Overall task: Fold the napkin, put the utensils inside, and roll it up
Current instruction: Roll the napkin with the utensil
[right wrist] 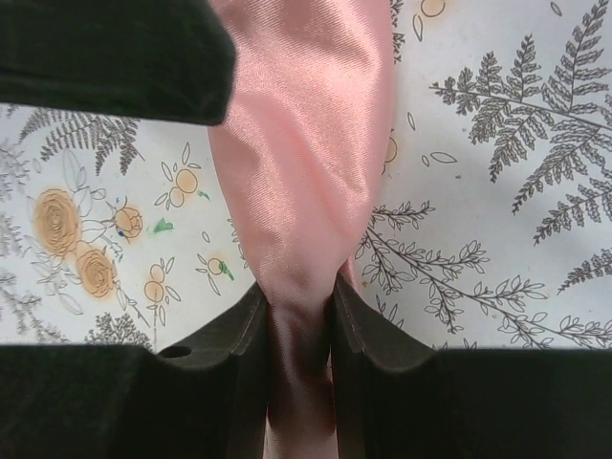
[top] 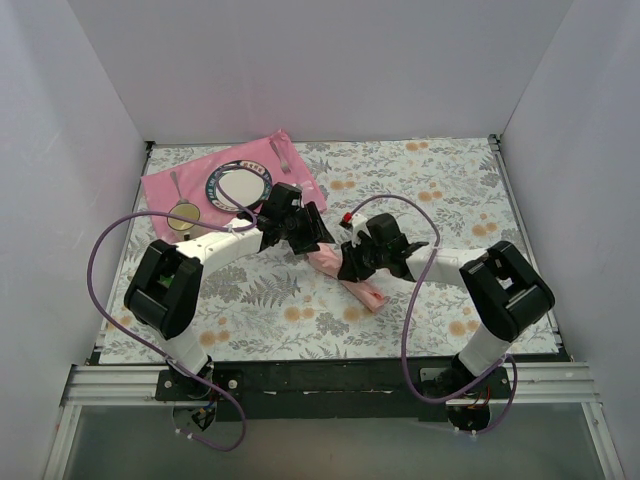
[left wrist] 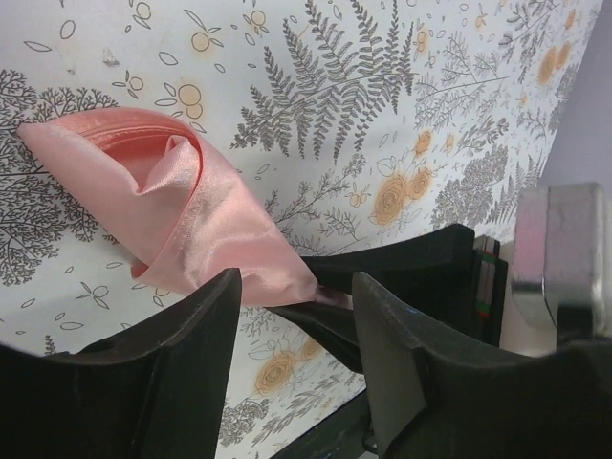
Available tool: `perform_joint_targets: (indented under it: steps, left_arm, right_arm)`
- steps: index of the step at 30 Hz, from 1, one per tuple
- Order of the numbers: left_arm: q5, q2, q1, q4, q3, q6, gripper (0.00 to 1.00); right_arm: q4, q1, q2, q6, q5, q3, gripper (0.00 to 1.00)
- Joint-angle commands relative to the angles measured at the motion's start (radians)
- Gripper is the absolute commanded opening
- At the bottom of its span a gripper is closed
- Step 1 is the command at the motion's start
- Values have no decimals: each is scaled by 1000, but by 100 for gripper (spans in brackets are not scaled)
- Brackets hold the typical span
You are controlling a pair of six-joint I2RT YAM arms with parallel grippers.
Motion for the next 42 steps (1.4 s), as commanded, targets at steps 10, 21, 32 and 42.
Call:
perform_joint_targets:
  steps: [10, 21, 32, 42]
  left_arm:
    - [60, -7, -26, 52, -13, -20, 47]
    - [35, -36, -48, 75, -93, -28, 46]
    - [-18, 34, -48, 103, -108, -8, 46]
    - [-14, 76, -48, 126, -119, -5, 46]
  right_arm:
    - [124, -154, 117, 174, -395, -42, 31]
    - [178, -200, 174, 245, -481, -54, 31]
    - [178, -209, 154, 269, -490, -60, 39]
    - [-36, -200, 77, 138, -400, 29, 54]
